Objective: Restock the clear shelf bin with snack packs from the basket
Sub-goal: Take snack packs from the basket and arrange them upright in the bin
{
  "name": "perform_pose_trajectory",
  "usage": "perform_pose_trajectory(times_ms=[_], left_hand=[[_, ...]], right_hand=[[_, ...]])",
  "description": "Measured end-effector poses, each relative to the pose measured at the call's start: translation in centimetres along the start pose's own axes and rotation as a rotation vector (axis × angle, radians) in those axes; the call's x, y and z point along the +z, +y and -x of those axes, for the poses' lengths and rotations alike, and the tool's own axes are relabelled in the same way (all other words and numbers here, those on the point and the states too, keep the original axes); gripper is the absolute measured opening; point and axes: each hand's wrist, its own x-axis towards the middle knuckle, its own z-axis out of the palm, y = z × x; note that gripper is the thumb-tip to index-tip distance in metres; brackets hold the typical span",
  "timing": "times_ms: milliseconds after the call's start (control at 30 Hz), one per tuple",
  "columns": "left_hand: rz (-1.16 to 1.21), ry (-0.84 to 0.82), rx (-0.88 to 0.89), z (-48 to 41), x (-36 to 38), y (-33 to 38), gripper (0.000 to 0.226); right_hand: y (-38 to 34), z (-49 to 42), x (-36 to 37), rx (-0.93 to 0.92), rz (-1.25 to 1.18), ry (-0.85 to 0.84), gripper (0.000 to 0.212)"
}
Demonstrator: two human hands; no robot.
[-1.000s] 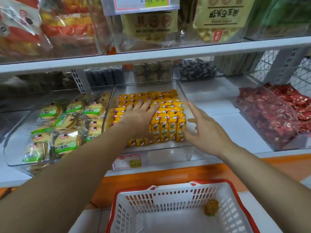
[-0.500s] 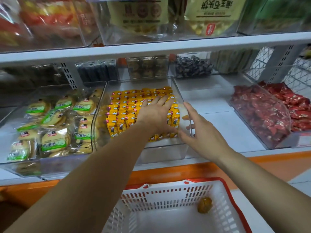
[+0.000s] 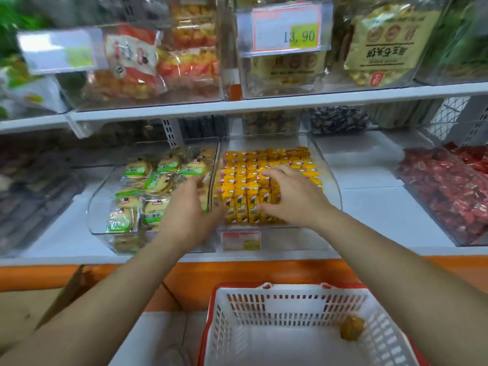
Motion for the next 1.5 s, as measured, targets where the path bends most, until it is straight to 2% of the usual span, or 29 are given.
perform_pose_trajectory(times_ms=[67,200,267,600,833,1000,1067,1133,1267,1367,1500], left_hand=[[0.06,-0.104,-0.137,0.5,0.5,-1.6,0.085],[0.011,-0.182,-0.068,0.9,1.4,-2.8,0.057],[-0.018,-0.184,-0.04,0.8,1.7,-2.9,0.057],[-0.057,-0.178,-0.037,0.7,1.5,-2.6,0.061],[0.0,-0.196,-0.053,0.9,1.1,-2.2,0.056],[0.067,-0.248,-0.094,1.0,0.2,-1.6,0.06],[0.043,-0.212,-0.097,1.5,-1.0,-0.9,0.066],[0.004,-0.148,-0.052,2.3,-2.4,-0.2,0.065],[-0.081,-0.129,0.136,5.5,-4.0,1.6,0.041],[-0.079,-0.27,0.248,8.5,-2.2,3.0,0.031],[-0.233,-0.619,0.264,12.2,5.2,3.0,0.033]], right_hand=[[-0.7,-2.4,1.8,-0.046,0.058,-0.059,0.091],[-0.9,-6.5,4.8,-0.161,0.309,-0.173,0.115],[-0.5,-7.9,5.8,-0.195,0.402,-0.21,0.123],[0.4,-8.9,7.1,-0.199,0.443,-0.156,0.127],[-0.9,-9.1,6.9,-0.119,0.324,-0.15,0.099],[-2.6,-7.7,5.5,-0.022,0.261,-0.13,0.102],[-3.4,-5.8,3.7,0.009,0.184,-0.083,0.096],[-3.9,-2.8,1.7,0.024,0.092,-0.042,0.088],[-3.5,5.2,-1.5,-0.016,-0.024,0.049,0.068],[-1.5,10.7,-1.4,-0.017,-0.067,-0.006,0.057],[2.5,16.6,2.9,0.185,-0.074,-0.319,0.049]])
